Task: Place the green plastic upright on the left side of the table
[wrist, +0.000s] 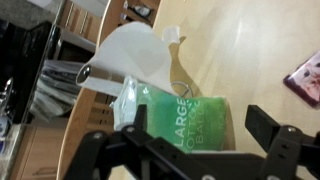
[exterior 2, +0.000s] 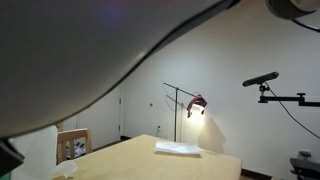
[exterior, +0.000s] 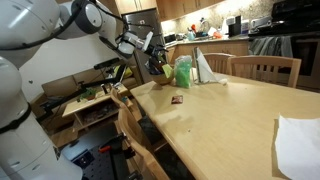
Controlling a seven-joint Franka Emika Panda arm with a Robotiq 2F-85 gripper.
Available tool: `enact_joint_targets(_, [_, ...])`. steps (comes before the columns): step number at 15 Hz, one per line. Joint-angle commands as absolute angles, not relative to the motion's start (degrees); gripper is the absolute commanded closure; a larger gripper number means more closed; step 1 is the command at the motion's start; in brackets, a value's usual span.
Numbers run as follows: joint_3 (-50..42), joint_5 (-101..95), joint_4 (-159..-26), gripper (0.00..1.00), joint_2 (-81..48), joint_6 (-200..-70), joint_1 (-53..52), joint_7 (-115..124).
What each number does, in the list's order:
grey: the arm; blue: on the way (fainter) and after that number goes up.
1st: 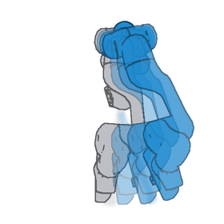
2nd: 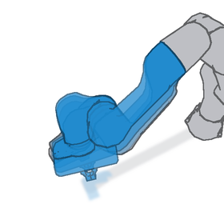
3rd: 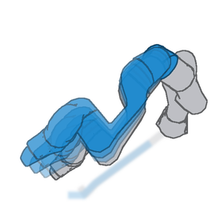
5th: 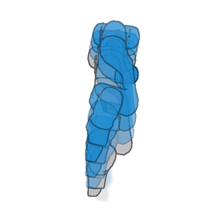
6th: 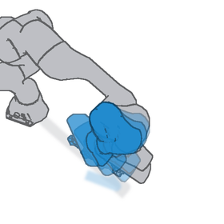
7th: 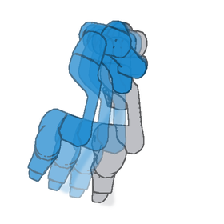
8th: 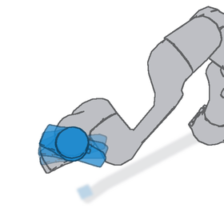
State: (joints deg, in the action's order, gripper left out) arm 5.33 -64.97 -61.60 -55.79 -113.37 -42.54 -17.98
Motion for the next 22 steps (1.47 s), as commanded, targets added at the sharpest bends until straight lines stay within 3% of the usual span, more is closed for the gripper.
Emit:
enact_joint_targets(1, [4.45,-63.25,-68.89,0.0,-50.02,-104.84,-42.48,-12.58])
enact_joint_targets(7, [4.8,-59.42,-80.03,0.0,-44.13,-97.18,-39.82,-4.16])
enact_joint_targets(13, [8.01,-52.78,-95.57,0.0,-38.02,-100.81,-32.14,12.32])
enact_joint_targets(14, [7.8,-55.77,-87.76,0.0,-43.04,-97.83,-34.05,8.24])
enact_joint_targets(19, [8.99,-54.57,-92.39,0.0,-41.04,-98.85,-31.43,11.22])
enact_joint_targets(22, [10.75,-60.12,-91.93,0.0,-41.74,-108.17,-30.83,5.7])
